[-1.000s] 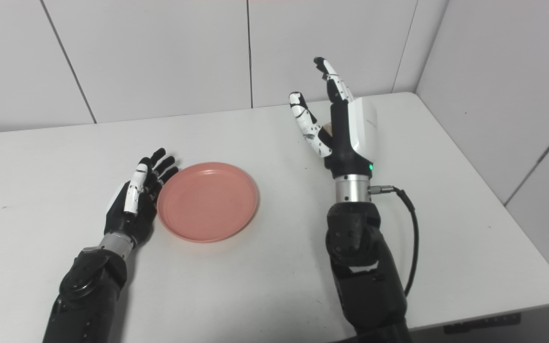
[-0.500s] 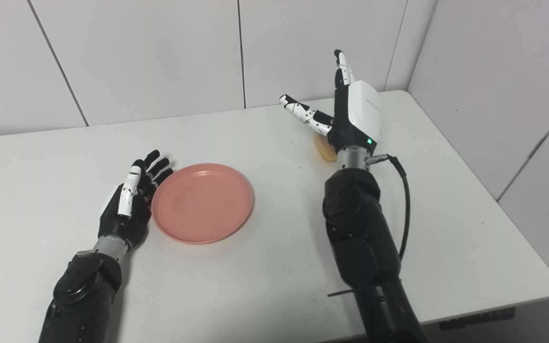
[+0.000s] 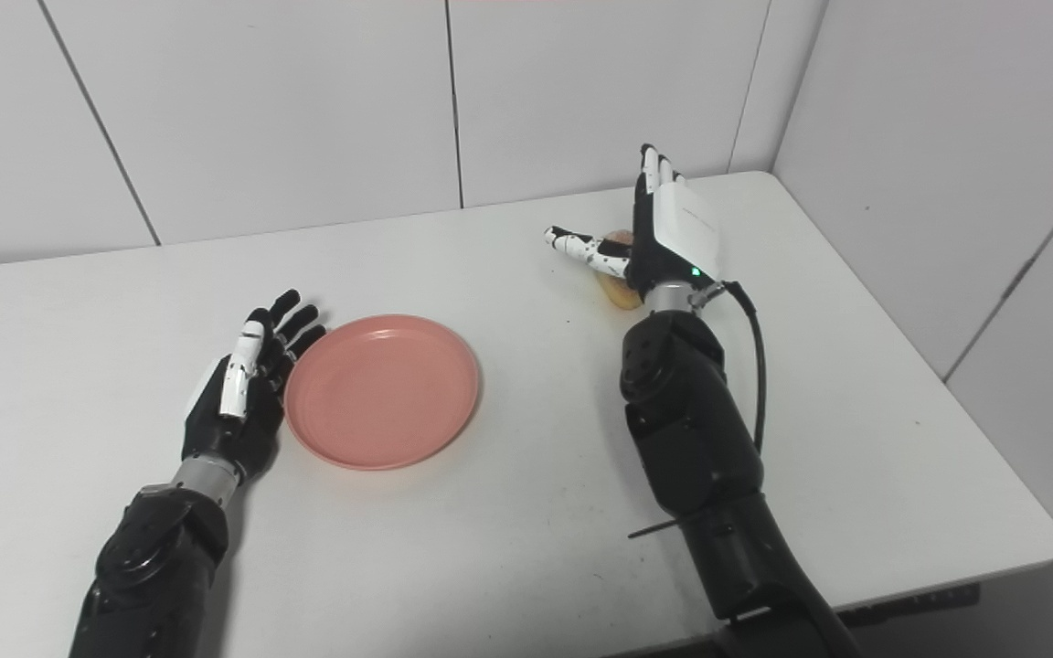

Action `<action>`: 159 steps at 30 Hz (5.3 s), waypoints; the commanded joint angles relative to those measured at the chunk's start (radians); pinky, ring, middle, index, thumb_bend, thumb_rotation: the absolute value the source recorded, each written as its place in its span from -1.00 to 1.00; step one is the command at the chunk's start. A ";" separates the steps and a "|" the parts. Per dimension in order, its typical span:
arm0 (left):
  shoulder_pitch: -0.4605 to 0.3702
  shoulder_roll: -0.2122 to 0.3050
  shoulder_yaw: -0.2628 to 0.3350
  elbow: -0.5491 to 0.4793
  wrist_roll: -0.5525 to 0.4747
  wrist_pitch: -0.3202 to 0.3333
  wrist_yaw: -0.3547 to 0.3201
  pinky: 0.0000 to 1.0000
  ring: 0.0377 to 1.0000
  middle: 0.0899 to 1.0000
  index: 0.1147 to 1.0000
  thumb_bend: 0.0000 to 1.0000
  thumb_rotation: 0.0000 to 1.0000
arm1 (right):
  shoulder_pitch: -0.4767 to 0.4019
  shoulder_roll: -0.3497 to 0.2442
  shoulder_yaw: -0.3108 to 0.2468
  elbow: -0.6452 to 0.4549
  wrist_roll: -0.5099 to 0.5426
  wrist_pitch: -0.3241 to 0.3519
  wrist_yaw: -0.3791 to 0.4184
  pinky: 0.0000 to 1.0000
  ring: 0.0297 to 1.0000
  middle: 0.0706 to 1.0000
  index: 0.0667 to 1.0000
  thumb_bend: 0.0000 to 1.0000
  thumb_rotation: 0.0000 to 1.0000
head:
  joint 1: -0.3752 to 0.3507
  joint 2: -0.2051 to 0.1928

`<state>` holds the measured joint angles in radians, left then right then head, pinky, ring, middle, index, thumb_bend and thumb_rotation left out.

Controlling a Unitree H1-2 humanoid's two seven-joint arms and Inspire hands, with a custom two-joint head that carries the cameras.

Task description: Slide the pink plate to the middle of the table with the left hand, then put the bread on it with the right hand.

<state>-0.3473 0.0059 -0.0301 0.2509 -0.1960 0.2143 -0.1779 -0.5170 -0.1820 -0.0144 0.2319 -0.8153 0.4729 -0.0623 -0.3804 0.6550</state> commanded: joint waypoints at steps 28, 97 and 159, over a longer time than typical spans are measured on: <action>0.020 0.000 -0.012 0.012 0.003 0.034 -0.009 0.84 0.83 0.84 0.81 -0.35 1.00 | -0.214 -0.030 -0.028 0.370 -0.171 -0.003 0.005 0.93 1.00 1.00 1.00 0.92 0.34 | 0.015 0.013; -0.007 -0.074 -0.053 0.056 0.080 0.007 0.070 0.84 0.85 0.86 0.85 -0.32 1.00 | -0.111 0.042 0.329 -0.298 -0.041 -0.019 0.224 -0.41 -0.28 -0.22 0.01 0.04 -1.00 | 0.248 0.051; -0.013 -0.107 -0.063 0.031 0.126 -0.017 0.140 0.77 0.84 0.85 0.83 -0.35 1.00 | 0.049 0.085 0.508 -0.170 -0.061 -0.092 0.173 -0.28 -0.08 -0.03 -0.03 0.04 -0.85 | 0.353 0.121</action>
<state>-0.3602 -0.0878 -0.0763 0.2744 -0.0813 0.1762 -0.0234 -0.4461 -0.1052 0.5031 0.0689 -0.8711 0.4014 0.1349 -0.0291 0.7762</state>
